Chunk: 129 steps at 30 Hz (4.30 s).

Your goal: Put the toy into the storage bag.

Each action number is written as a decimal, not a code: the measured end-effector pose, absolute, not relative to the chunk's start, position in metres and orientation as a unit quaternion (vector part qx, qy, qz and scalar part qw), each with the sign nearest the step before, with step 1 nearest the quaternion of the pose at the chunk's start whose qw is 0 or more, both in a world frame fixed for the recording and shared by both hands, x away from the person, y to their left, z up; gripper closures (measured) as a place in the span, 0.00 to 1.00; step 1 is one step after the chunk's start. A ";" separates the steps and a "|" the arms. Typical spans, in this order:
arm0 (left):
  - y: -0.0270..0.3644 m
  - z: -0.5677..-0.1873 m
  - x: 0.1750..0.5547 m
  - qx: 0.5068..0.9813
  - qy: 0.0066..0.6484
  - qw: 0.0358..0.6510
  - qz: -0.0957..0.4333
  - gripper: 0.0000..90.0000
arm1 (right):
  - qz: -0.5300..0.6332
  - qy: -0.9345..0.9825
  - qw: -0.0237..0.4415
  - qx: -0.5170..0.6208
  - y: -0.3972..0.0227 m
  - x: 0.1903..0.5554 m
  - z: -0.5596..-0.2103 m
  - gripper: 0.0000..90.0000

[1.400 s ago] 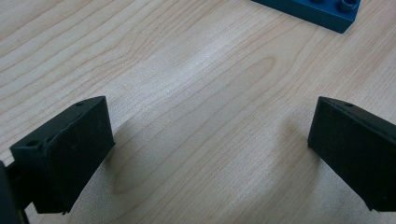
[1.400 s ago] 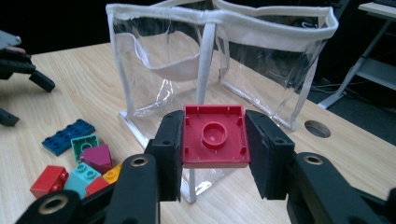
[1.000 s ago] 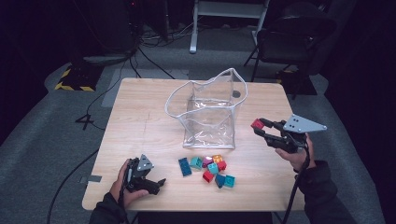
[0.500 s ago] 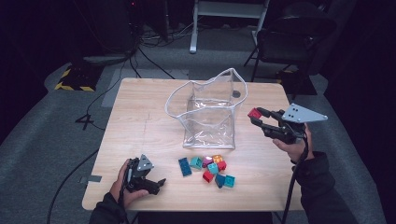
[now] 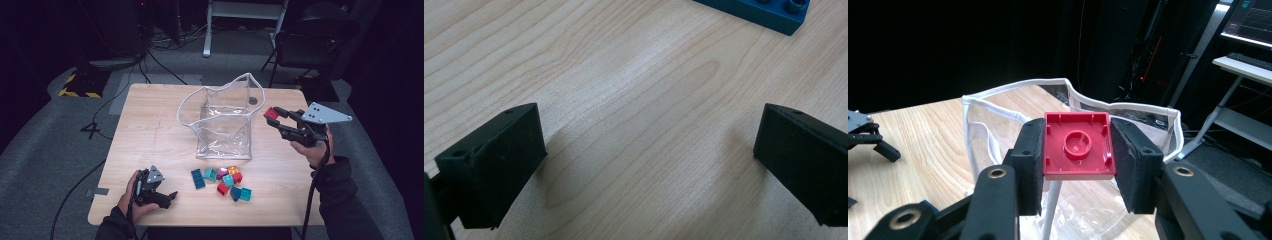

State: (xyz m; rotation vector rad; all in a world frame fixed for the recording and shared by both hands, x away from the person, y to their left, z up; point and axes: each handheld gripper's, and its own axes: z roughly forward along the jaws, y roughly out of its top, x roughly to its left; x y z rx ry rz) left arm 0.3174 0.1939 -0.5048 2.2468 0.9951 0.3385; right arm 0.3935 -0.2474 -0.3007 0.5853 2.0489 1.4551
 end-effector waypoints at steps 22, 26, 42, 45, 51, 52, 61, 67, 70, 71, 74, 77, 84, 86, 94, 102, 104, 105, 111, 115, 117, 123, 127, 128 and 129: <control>0.194 -0.505 0.317 0.856 0.381 0.325 0.130 0.00 | 0.547 0.760 0.271 0.223 -0.221 0.425 -0.285 0.66; 0.194 -0.505 0.317 0.856 0.381 0.325 0.130 0.00 | 0.539 0.765 0.269 0.228 -0.211 0.433 -0.285 0.66; 0.194 -0.505 0.317 0.856 0.381 0.325 0.130 0.00 | 0.512 0.780 0.262 0.246 -0.192 0.455 -0.292 0.66; 0.194 -0.505 0.317 0.856 0.381 0.325 0.131 0.00 | 0.503 0.784 0.260 0.253 -0.189 0.460 -0.295 0.66; 0.194 -0.505 0.317 0.855 0.382 0.325 0.132 0.00 | 0.495 0.788 0.258 0.261 -0.187 0.466 -0.299 0.66; 0.194 -0.505 0.317 0.855 0.382 0.325 0.132 0.00 | 0.492 0.790 0.255 0.263 -0.186 0.468 -0.301 0.66; 0.194 -0.505 0.317 0.855 0.382 0.325 0.132 0.00 | 0.481 0.795 0.256 0.265 -0.182 0.470 -0.304 0.66; 0.194 -0.505 0.317 0.855 0.382 0.325 0.133 0.00 | 0.480 0.796 0.253 0.269 -0.183 0.471 -0.306 0.66; 0.194 -0.505 0.317 0.855 0.382 0.325 0.132 0.00 | 0.480 0.797 0.250 0.270 -0.184 0.472 -0.307 0.66; 0.194 -0.505 0.317 0.855 0.382 0.325 0.133 0.00 | 0.479 0.797 0.249 0.271 -0.184 0.473 -0.308 0.65; 0.194 -0.505 0.317 0.855 0.382 0.325 0.133 0.00 | 0.476 0.797 0.248 0.278 -0.184 0.475 -0.310 0.56; 0.194 -0.505 0.317 0.855 0.382 0.325 0.133 0.00 | 0.477 0.796 0.251 0.275 -0.184 0.474 -0.311 0.55; 0.194 -0.505 0.317 0.855 0.382 0.325 0.133 0.00 | 0.480 0.794 0.253 0.274 -0.185 0.472 -0.311 0.53; 0.194 -0.505 0.317 0.855 0.382 0.325 0.133 0.00 | 0.480 0.794 0.253 0.274 -0.185 0.472 -0.311 0.52; 0.194 -0.505 0.317 0.855 0.382 0.325 0.133 0.00 | 0.479 0.796 0.251 0.271 -0.183 0.470 -0.312 0.49; 0.194 -0.505 0.317 0.855 0.382 0.325 0.133 0.00 | 0.485 0.792 0.253 0.271 -0.186 0.462 -0.312 0.37; 0.194 -0.505 0.317 0.855 0.382 0.325 0.133 0.00 | 0.496 0.786 0.252 0.269 -0.192 0.455 -0.313 0.35; 0.194 -0.505 0.317 0.855 0.382 0.325 0.133 0.00 | 0.496 0.786 0.252 0.269 -0.192 0.455 -0.313 0.35; 0.194 -0.505 0.317 0.855 0.382 0.325 0.133 0.00 | 0.521 0.775 0.240 0.267 -0.207 0.439 -0.316 0.33; 0.194 -0.505 0.317 0.855 0.382 0.325 0.133 0.00 | 0.517 0.780 0.246 0.252 -0.212 0.425 -0.318 0.30; 0.194 -0.505 0.317 0.855 0.382 0.325 0.132 0.00 | 0.516 0.781 0.248 0.250 -0.214 0.421 -0.319 0.30; 0.194 -0.505 0.317 0.855 0.382 0.325 0.133 0.00 | 0.516 0.784 0.244 0.243 -0.216 0.410 -0.324 0.29; 0.194 -0.505 0.317 0.855 0.382 0.325 0.133 0.00 | 0.508 0.790 0.240 0.244 -0.216 0.400 -0.335 0.27; 0.194 -0.505 0.317 0.855 0.382 0.325 0.133 0.00 | 0.504 0.794 0.240 0.242 -0.215 0.398 -0.338 0.27; 0.194 -0.505 0.317 0.855 0.382 0.325 0.133 0.00 | 0.499 0.797 0.244 0.239 -0.215 0.395 -0.342 0.27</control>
